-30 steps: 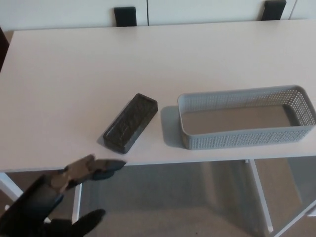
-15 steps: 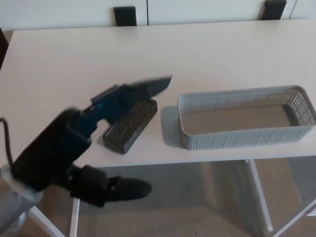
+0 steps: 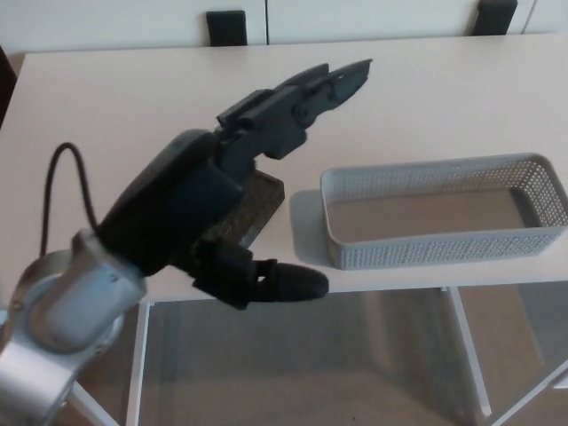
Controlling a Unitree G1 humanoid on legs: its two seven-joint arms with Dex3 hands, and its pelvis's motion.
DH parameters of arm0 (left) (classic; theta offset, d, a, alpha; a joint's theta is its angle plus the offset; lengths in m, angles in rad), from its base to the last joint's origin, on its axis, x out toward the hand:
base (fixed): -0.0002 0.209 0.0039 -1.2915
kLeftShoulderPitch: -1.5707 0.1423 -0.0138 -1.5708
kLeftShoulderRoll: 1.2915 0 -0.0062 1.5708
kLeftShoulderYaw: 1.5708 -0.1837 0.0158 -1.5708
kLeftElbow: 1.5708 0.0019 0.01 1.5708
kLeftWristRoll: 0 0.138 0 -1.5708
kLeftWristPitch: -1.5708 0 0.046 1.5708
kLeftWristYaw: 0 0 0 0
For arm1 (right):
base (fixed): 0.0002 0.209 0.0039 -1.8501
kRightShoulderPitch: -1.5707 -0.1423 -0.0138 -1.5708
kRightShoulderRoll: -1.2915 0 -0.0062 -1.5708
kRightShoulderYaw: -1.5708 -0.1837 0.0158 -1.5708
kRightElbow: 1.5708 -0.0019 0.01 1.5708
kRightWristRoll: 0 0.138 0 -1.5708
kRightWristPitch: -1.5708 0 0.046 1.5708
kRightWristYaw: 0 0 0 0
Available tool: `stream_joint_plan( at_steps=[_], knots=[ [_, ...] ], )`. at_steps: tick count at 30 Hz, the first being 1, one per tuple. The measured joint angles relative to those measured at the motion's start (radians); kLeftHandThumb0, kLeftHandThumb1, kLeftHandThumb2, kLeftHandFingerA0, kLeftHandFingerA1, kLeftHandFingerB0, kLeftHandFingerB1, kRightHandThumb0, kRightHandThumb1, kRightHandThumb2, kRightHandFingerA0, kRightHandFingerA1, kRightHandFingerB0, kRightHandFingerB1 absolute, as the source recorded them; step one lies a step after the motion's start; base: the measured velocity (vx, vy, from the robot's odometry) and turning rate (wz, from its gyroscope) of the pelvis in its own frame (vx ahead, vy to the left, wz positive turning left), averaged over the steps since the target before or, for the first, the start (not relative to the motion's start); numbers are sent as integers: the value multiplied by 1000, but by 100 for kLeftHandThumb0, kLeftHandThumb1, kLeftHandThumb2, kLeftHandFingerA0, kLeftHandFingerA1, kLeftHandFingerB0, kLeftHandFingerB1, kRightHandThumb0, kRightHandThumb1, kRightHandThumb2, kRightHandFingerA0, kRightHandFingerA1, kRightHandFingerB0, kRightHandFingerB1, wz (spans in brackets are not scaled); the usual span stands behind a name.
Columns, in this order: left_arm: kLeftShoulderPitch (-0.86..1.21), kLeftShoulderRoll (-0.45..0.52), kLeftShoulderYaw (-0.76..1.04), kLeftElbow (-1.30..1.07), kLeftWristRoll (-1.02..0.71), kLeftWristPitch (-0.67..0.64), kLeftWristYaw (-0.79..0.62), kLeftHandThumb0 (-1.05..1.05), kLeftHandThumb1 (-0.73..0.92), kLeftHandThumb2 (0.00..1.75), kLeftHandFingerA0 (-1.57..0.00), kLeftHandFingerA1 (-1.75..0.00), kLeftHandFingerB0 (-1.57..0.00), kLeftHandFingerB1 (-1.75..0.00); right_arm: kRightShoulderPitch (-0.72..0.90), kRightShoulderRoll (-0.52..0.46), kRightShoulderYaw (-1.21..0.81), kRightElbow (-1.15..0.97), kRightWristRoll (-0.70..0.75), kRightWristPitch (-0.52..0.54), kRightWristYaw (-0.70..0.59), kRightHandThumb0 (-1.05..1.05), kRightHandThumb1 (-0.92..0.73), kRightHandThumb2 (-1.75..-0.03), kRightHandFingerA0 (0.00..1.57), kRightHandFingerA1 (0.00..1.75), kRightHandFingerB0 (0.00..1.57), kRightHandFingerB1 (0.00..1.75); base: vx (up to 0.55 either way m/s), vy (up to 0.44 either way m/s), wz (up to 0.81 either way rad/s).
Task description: The robot walks towards a desk on which an eraser is kept on the left hand side and a container is kept on the right hand side. The robot picks up the eraser using its left hand and places it in the container.
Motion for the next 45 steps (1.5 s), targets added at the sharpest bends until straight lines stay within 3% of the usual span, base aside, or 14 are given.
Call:
stream_joint_plan(
  at_steps=[8, 9, 10, 13, 14, 21, 22, 28, 43, 44, 45],
  knots=[
    [-49, -64, -75, 114, 110, 108, 16, -53, 36, 68, 0, 0, -8, -14, -3, 0, 0, 0, 0, 0, 0, -36, -52, -54, 68, 67, 55, 55, 0, 0, 0],
    [-52, -69, -83, 129, 123, 120, 18, -50, 35, 67, 0, 0, -8, -14, -3, 0, 0, 0, 0, 0, 0, -36, -35, -82, 67, 75, 47, 63, 0, 0, 0],
    [-56, -76, -92, 148, 138, 134, 22, -49, 34, 66, 0, 0, -8, -14, -3, 0, 0, 0, 0, 0, 0, -38, -36, -82, 68, 75, 47, 63, 0, 0, 0],
    [-64, -98, -114, 200, 182, 174, 36, -47, 33, 65, 0, 0, -8, -15, -4, 0, 0, 1, 0, 0, 0, -36, -36, -82, 69, 76, 47, 63, 0, 0, 0],
    [-66, -105, -123, 219, 198, 189, 40, -47, 33, 64, 0, -1, -8, -17, -5, 0, 0, 1, 0, 0, 0, -35, -53, -54, 70, 67, 56, 54, 0, 0, 0],
    [-70, -142, -156, 321, 297, 283, 85, -44, 31, 63, 0, -1, -9, -19, -6, 0, 0, 1, 0, 1, 1, -35, -53, -54, 69, 65, 57, 54, 0, 0, 0],
    [-70, -147, -162, 340, 318, 301, 96, -43, 31, 63, 0, 0, -9, -18, -6, 0, 0, 1, 0, 1, 1, -37, -37, -81, 69, 75, 48, 62, 0, 0, 0],
    [-70, -163, -179, 401, 406, 370, 142, -46, 31, 62, 0, -1, -8, -16, -7, 0, 0, 2, 0, 2, 2, -40, -39, -82, 72, 75, 49, 62, 0, 0, 0],
    [-70, -195, -190, 470, 618, 514, 253, -47, 31, 63, 0, -1, -8, -18, -8, -1, 28, 1, -8, 16, 2, -39, -37, -81, 75, 76, 54, 64, 0, 0, 0],
    [-70, -197, -192, 476, 630, 521, 260, -47, 31, 63, 0, 0, -9, -19, -8, -1, 29, 1, -8, 17, 2, -38, -52, -54, 76, 66, 64, 55, 0, 0, 0],
    [-70, -200, -195, 482, 643, 529, 267, -47, 31, 63, 0, -1, -8, -18, -8, -2, 31, 1, -9, 18, 2, -39, -37, -81, 75, 76, 54, 64, 0, 0, 0]
  ],
)
